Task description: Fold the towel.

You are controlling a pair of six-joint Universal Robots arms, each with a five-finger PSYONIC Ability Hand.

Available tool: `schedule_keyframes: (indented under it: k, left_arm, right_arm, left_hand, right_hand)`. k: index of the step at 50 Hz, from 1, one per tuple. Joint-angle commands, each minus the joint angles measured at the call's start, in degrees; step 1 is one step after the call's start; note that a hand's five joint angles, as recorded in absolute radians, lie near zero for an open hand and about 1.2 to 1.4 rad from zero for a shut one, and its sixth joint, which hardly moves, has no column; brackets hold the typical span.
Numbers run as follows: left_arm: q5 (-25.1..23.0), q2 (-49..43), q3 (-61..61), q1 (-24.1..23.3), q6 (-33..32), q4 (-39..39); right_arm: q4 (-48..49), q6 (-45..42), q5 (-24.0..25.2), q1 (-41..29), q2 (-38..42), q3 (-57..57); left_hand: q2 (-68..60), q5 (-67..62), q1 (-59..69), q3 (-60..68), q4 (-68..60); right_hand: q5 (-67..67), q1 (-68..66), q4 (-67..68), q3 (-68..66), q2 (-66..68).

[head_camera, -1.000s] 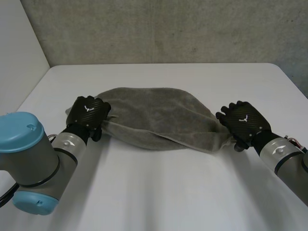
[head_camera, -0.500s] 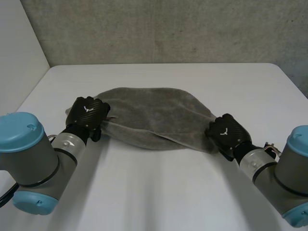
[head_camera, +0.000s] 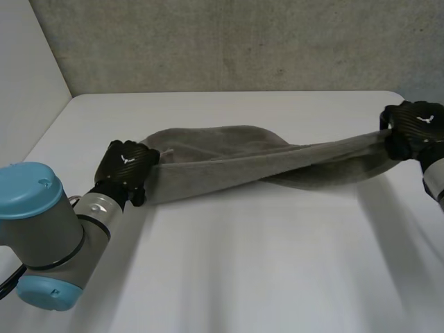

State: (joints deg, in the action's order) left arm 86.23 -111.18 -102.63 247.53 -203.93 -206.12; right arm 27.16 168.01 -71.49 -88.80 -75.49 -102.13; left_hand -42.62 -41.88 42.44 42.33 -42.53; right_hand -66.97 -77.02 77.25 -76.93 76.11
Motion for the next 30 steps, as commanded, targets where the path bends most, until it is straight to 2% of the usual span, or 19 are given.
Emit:
schedule_keyframes:
  k: [1,11,18,23,28,30]
  left_arm:
    - [0.0,-0.2,-0.1,-0.1,-0.3,0.2]
    - [0.0,-3.3,0.3,0.1,-0.4,-0.1]
    - [0.0,-4.1,1.3,0.1,-1.1,-0.1]
    - [-0.2,-4.4,1.6,0.2,-1.8,-0.4]
    - [-5.1,-4.6,2.7,-0.1,-1.8,-0.2]
    - [-10.7,-5.0,3.7,-0.7,-1.9,0.2]
  right_arm:
    - [-4.5,-0.6,0.5,0.7,3.2,1.8]
    - [-4.5,-3.7,0.6,0.3,3.6,1.0]
    - [-4.5,-3.9,0.6,0.1,3.5,0.7]
    - [-4.6,-4.5,1.8,0.1,3.7,0.7]
    - [-4.6,-5.2,2.1,0.1,4.2,0.8]
    - [-4.6,-5.3,2.2,0.0,4.4,0.8]
  left_hand:
    - [11.9,21.1,-11.7,-11.6,11.8]
    - [14.9,24.2,-14.7,-14.6,14.8]
    - [9.2,18.5,-9.0,-8.9,9.1]
    - [15.4,24.7,-15.2,-15.1,15.3]
    - [16.1,25.4,-15.9,-15.8,16.0]
    - [16.9,26.2,-16.7,-16.6,16.8]
  right_hand:
    - [-3.0,-3.0,2.8,-3.1,3.9]
    - [-3.0,-3.0,2.8,-3.1,3.9]
    - [-3.0,-3.0,2.8,-3.1,3.9]
    - [-3.0,-3.0,2.8,-3.1,3.9]
    - [-3.0,-3.0,2.8,-3.1,3.9]
    - [-3.0,-3.0,2.8,-3.1,3.9]
